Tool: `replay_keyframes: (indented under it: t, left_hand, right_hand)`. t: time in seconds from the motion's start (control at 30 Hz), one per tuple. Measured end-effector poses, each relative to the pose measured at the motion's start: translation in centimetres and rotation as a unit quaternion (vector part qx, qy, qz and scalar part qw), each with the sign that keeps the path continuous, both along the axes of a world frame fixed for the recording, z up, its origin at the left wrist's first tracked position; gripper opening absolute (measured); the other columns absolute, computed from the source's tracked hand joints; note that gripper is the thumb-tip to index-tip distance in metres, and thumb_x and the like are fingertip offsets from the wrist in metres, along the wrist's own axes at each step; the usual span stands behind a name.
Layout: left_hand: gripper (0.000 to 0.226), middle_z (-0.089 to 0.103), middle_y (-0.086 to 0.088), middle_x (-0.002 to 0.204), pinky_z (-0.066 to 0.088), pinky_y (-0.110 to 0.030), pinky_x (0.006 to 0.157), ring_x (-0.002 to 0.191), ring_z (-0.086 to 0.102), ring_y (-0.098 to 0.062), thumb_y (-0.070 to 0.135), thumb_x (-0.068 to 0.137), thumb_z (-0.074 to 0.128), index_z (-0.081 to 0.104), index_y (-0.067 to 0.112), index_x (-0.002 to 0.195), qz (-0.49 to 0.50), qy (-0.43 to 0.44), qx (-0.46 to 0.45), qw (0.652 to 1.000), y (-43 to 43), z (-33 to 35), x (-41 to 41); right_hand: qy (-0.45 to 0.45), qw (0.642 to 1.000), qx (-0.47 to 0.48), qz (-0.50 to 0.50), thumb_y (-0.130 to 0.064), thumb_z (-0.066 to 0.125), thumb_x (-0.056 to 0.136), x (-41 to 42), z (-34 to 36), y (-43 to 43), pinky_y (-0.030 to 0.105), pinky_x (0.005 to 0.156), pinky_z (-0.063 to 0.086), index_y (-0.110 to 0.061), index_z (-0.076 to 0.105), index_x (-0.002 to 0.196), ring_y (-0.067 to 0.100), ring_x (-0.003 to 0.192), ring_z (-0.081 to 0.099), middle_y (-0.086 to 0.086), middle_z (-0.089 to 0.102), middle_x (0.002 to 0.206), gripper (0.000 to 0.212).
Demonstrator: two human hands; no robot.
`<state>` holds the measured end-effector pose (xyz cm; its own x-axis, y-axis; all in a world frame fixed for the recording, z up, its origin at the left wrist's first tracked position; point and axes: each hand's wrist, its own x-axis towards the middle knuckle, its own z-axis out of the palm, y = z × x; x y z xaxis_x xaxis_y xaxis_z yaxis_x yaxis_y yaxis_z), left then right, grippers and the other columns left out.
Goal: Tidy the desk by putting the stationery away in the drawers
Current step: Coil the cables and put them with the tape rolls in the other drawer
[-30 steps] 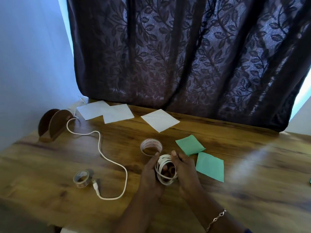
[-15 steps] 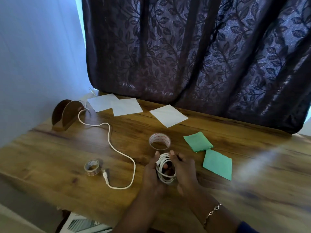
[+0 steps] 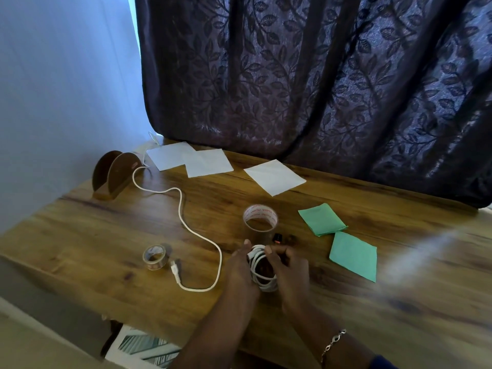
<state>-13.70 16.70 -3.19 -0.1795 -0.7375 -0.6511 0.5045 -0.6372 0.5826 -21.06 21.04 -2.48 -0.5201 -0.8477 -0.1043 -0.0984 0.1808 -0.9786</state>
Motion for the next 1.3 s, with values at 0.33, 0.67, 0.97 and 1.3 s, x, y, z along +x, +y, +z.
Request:
replay_keyframes:
  t: [0.33,0.67,0.97,1.3]
  left_hand:
    - [0.038,0.063,-0.013,0.071,0.048,-0.03,0.063,0.064,0.058,-0.021,0.025,0.096,0.047,0.066,0.002,0.072,0.058,-0.134,-0.148,0.978,-0.1,0.3,1.5]
    - [0.017,0.062,0.007,0.092,0.039,-0.006,0.068,0.08,0.053,0.003,0.007,0.092,0.052,0.068,0.012,0.098,-0.02,-0.479,-0.421,0.77,0.2,-0.1,6.2]
    - [0.021,0.067,-0.005,0.097,0.044,-0.028,0.076,0.09,0.059,-0.019,-0.004,0.087,0.052,0.067,0.008,0.096,-0.041,-0.536,-0.448,0.715,-0.8,-1.0,11.0]
    - [0.024,0.068,-0.004,0.091,0.05,-0.021,0.077,0.086,0.062,-0.012,0.005,0.095,0.044,0.065,0.015,0.09,0.007,-0.293,-0.4,0.869,-2.7,1.1,14.3]
  right_hand:
    - [0.073,0.996,0.046,0.016,-0.026,0.059,0.088,0.4,-1.8,0.0,0.016,0.066,0.048,-0.017,0.064,0.098,0.009,0.086,0.062,-0.001,0.066,0.095,0.014]
    - [0.243,0.967,0.056,0.047,-0.031,0.062,0.086,-0.1,-3.5,-0.3,0.029,0.089,0.047,-0.017,0.065,0.109,0.013,0.105,0.055,-0.001,0.063,0.11,0.027]
    - [0.303,0.95,-0.059,0.053,-0.014,0.053,0.092,-0.6,-1.6,-0.6,0.03,0.082,0.048,-0.014,0.065,0.103,0.014,0.096,0.057,0.003,0.064,0.102,0.016]
    - [0.377,0.835,-0.066,0.396,-0.032,0.062,0.083,7.5,-0.5,-3.5,0.032,0.081,0.049,-0.017,0.068,0.098,0.017,0.092,0.06,0.001,0.063,0.104,0.022]
